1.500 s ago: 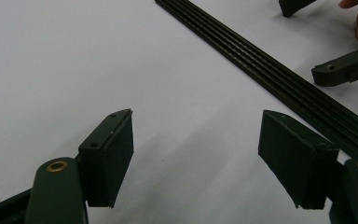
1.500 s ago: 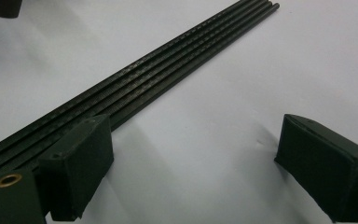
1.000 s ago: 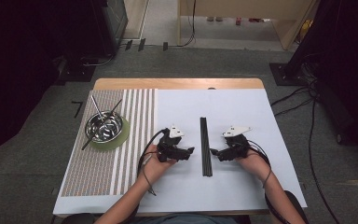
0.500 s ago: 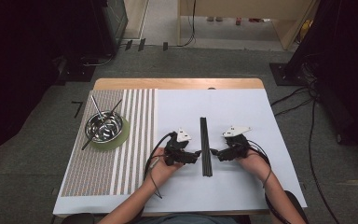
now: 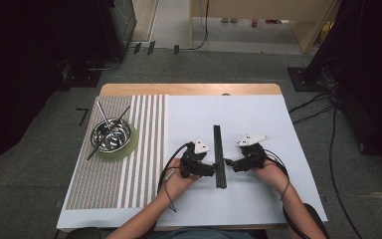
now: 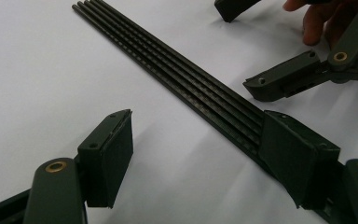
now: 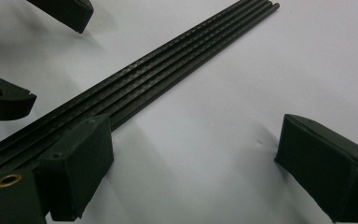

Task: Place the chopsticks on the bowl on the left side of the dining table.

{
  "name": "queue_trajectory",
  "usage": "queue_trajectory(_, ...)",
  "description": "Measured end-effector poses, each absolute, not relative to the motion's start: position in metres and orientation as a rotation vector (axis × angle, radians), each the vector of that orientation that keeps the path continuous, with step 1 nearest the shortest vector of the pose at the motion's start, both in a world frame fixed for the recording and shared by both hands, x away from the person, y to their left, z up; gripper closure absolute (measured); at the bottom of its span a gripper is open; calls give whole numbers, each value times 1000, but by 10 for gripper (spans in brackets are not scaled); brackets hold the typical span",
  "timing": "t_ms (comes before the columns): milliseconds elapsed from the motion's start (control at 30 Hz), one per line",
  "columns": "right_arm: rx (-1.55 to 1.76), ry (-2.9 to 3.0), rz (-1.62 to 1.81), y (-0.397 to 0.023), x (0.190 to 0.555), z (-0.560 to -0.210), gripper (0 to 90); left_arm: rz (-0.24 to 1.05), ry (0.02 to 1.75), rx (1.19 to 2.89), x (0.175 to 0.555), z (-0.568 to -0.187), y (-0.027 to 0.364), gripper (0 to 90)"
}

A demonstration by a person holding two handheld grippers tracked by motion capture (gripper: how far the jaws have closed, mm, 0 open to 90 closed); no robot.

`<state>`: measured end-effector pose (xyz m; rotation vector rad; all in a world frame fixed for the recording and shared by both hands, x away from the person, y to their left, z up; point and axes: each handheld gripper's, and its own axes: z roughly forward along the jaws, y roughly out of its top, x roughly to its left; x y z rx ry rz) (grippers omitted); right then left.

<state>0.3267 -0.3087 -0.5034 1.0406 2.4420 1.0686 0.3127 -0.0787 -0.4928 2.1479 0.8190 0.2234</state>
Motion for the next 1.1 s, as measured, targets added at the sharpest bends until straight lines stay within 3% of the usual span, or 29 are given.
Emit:
queue_trajectory(667,1039,2442,1068,-309,327,-503,103,253,776,2177,309,-497,-82,269)
queue_trajectory(1100,1042,2441,1069,-309,327,-503,103,319,753,2205,309,-496,-75,468)
